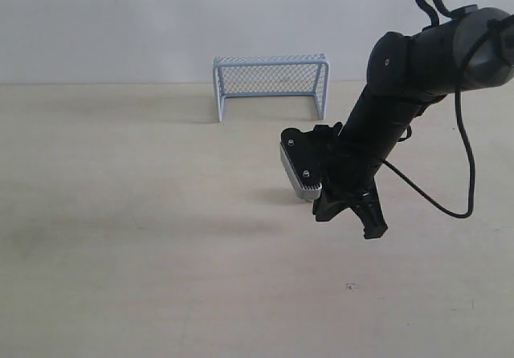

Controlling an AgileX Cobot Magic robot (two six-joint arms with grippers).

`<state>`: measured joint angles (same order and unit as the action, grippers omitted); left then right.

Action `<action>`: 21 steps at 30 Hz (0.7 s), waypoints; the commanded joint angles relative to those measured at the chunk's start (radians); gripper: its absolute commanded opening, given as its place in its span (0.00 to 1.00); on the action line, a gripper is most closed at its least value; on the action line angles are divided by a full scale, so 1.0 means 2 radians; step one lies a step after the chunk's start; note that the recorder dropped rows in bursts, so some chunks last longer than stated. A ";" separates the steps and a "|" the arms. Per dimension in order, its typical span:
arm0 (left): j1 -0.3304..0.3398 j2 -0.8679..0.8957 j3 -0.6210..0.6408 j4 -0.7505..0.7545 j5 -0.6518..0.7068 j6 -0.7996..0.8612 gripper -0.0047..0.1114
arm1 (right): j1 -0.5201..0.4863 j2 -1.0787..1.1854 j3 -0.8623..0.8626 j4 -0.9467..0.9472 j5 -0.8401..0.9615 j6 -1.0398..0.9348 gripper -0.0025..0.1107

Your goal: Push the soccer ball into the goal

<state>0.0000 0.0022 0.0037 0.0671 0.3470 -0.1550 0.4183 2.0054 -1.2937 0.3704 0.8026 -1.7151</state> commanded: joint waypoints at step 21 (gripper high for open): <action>0.001 -0.001 -0.002 -0.002 -0.004 -0.005 0.09 | 0.001 0.007 0.002 -0.022 0.036 0.008 0.02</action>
<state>0.0000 0.0022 0.0037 0.0671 0.3470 -0.1550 0.4183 2.0236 -1.2937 0.3400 0.8717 -1.7037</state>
